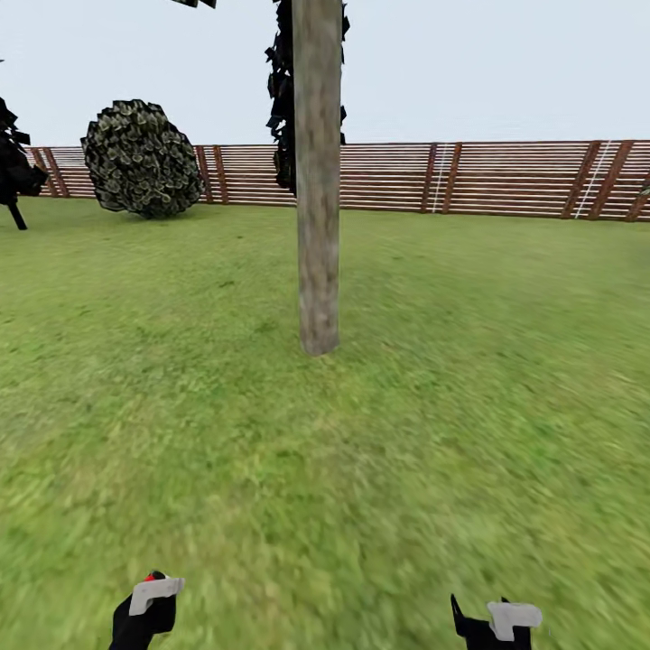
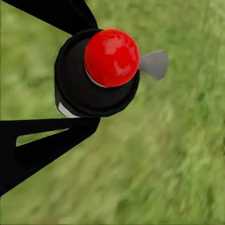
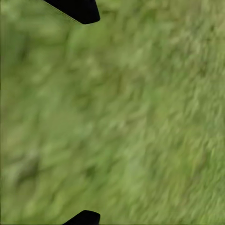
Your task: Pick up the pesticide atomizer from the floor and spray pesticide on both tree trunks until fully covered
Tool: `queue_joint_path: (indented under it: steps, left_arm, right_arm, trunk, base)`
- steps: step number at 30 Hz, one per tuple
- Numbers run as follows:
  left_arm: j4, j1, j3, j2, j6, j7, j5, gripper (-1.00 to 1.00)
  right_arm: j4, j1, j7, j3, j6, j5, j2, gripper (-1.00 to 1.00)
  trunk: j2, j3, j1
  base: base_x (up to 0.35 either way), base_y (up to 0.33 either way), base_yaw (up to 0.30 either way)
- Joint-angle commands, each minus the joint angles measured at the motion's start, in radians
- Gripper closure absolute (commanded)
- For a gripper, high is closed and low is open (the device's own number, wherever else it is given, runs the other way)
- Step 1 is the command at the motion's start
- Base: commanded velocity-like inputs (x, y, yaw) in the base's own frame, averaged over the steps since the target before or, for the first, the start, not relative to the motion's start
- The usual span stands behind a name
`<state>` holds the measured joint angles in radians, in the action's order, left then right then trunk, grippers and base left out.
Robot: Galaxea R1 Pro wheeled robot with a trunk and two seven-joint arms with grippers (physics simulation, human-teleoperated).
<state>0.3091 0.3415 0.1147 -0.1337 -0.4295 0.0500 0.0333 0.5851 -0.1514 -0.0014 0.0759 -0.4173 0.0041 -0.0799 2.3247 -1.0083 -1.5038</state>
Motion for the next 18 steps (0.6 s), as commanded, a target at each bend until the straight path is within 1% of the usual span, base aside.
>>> queue_joint_path:
  steps: [1,18]
  left_arm:
    - [-0.001,0.001,0.003,0.000,-0.003,0.005,0.004,1.00]
    - [-0.001,0.001,0.003,0.000,-0.002,0.005,0.004,1.00]
  right_arm:
    - [-0.001,0.000,0.000,0.001,-0.003,0.001,0.000,-1.00]
    - [-0.001,0.000,0.000,0.001,-0.003,0.001,0.000,-1.00]
  trunk:
    - [0.000,-0.001,0.000]
    - [0.000,-0.001,0.000]
  base:
    - [0.340,0.000,0.000]
    - [0.340,0.000,0.000]
